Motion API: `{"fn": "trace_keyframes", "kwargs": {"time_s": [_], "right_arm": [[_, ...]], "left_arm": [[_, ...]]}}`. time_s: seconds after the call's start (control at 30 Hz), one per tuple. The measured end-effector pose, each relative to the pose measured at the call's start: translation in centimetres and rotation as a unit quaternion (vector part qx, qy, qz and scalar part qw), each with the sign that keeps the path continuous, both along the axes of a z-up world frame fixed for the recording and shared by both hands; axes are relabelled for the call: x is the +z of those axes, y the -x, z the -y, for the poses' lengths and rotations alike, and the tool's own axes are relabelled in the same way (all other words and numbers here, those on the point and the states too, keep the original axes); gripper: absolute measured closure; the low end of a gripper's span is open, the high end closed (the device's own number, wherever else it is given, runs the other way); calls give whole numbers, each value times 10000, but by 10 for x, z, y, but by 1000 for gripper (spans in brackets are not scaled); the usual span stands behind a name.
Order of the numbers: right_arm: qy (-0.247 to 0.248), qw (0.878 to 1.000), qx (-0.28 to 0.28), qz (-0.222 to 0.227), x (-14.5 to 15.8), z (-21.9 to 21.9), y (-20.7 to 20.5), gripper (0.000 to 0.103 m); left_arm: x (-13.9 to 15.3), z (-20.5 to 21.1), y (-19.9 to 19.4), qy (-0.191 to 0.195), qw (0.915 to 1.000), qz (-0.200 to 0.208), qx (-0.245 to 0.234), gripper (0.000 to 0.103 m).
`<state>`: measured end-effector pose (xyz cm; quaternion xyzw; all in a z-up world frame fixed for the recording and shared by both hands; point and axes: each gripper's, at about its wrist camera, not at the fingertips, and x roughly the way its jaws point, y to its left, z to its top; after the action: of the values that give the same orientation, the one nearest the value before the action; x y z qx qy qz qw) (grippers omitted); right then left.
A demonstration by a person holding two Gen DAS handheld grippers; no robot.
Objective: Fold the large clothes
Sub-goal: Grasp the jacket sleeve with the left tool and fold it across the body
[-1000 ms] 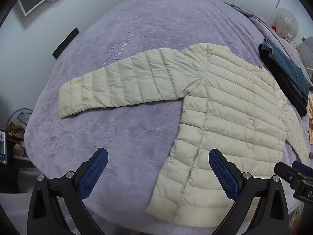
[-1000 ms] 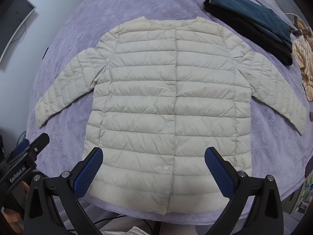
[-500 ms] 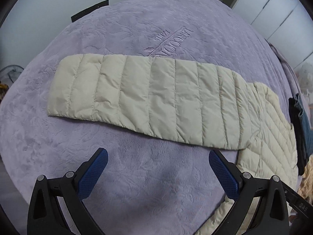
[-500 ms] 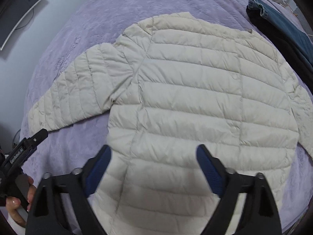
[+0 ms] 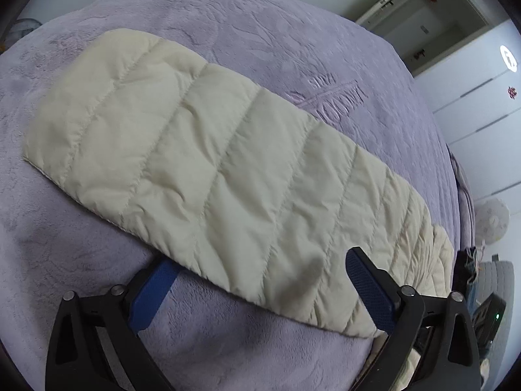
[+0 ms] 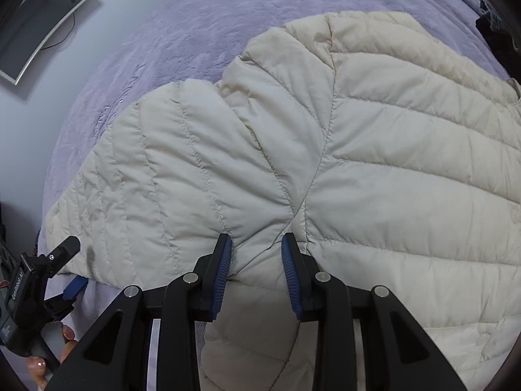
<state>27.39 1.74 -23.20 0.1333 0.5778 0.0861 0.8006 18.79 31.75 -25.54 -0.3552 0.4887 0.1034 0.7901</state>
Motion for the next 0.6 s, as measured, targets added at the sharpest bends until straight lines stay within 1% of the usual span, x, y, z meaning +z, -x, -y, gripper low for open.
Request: {"fn": "trace_keyframes", "kwargs": {"time_s": [0.03, 0.07, 0.1, 0.13, 0.2, 0.27, 0.33, 0.43, 0.6], "right_arm": [[-46, 10000, -40, -14, -3, 1, -1, 68], [-84, 9999, -72, -15, -5, 1, -1, 68], [-101, 9999, -90, -10, -6, 1, -1, 68], [-88, 9999, -91, -3, -10, 4, 1, 68], [-74, 9999, -71, 23, -11, 4, 3, 68], [-71, 9999, -65, 37, -14, 5, 3, 68], [-123, 9999, -84, 59, -16, 9, 9, 68], [-202, 9997, -119, 94, -19, 13, 13, 68], [-356, 9991, -190, 106, -23, 27, 25, 68]], "left_arm": [[0, -3, -2, -57, 10000, -22, 44, 42], [-2, -5, -6, -5, 10000, -32, -5, 79], [-3, -8, -9, 159, 9998, 20, -68, 96], [-2, -11, -9, 242, 9996, 91, -66, 96], [11, -10, -11, 48, 9995, 254, -188, 96], [32, -6, -12, -167, 9975, 544, -411, 96], [58, 0, -12, -263, 9938, 840, -684, 96], [96, 18, -14, -418, 9843, 1283, -1137, 96], [154, 66, -21, -618, 9619, 1923, -1844, 96]]}}
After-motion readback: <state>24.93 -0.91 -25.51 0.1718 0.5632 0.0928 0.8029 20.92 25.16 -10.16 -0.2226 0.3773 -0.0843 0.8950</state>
